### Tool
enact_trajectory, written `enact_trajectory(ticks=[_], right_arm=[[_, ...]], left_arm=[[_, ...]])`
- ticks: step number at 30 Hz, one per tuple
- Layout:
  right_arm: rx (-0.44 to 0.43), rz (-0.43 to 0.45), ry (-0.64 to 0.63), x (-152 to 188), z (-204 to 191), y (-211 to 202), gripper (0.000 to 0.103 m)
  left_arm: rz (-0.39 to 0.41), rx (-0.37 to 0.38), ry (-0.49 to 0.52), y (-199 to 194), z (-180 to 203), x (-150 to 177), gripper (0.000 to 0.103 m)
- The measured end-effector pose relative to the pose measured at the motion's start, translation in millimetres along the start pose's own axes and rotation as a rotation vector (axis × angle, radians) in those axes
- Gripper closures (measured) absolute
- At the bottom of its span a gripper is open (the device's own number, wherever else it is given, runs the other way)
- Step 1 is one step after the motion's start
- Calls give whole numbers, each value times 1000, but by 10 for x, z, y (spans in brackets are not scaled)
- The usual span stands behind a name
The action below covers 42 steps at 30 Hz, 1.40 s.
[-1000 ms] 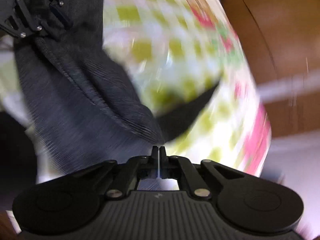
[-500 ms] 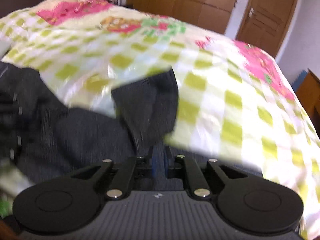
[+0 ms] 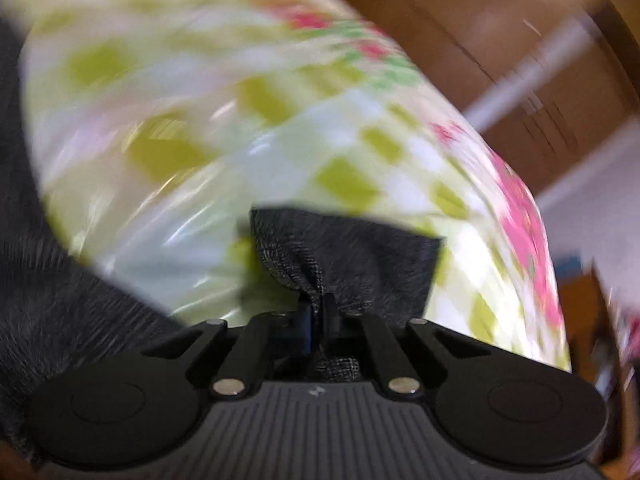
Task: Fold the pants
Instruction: 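Lay the leg hem down with the right gripper and smooth the folded trousers with the left gripper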
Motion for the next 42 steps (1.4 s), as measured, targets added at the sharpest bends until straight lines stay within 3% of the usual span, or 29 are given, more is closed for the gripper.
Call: enact_trajectory(ticks=[3, 6, 9, 12, 14, 17, 19, 25, 36, 38, 39, 42], right_arm=[[1, 86, 331, 272, 683, -522, 101], [8, 153, 654, 896, 1144, -1037, 101], [-23, 143, 891, 1559, 1136, -1263, 101], [-53, 56, 1012, 2088, 896, -1148, 101], [-105, 44, 1114, 2362, 768, -1063, 101], [-123, 64, 1195, 2541, 724, -994, 100], [-176, 103, 1268, 2599, 751, -945, 93], [-213, 146, 1387, 2709, 776, -827, 91], [-120, 172, 1473, 2826, 892, -735, 83], [-100, 185, 1458, 2792, 977, -739, 83], [-89, 203, 1448, 2758, 1019, -777, 96], [-43, 356, 1351, 2560, 1106, -1096, 100]], left_arm=[[9, 1, 11, -57, 62, -15, 62], [5, -12, 18, -25, 117, -21, 62], [-12, -16, 32, 15, 181, -22, 62], [-15, -32, 73, -2, 253, -57, 62], [-8, -27, 67, -62, 262, -85, 57], [-2, -17, 55, -116, 294, -116, 52], [-6, -19, 69, -107, 337, -99, 52], [-13, 15, 94, -85, 477, -101, 51], [-10, 19, 101, -31, 492, -152, 50], [9, 18, 105, -72, 508, -170, 50], [18, 22, 108, -102, 518, -181, 50], [15, 29, 126, -101, 547, -169, 48]])
Point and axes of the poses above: each gripper's, at about its wrist camera, not at the fingertips, and y roughly the way its jaws point, z to its right, x to its underside, the point moved 2 cm from there along y, roughly the way its jaws point, and after that the axes turned 15 degrees about -y, right-handed, at the moved point
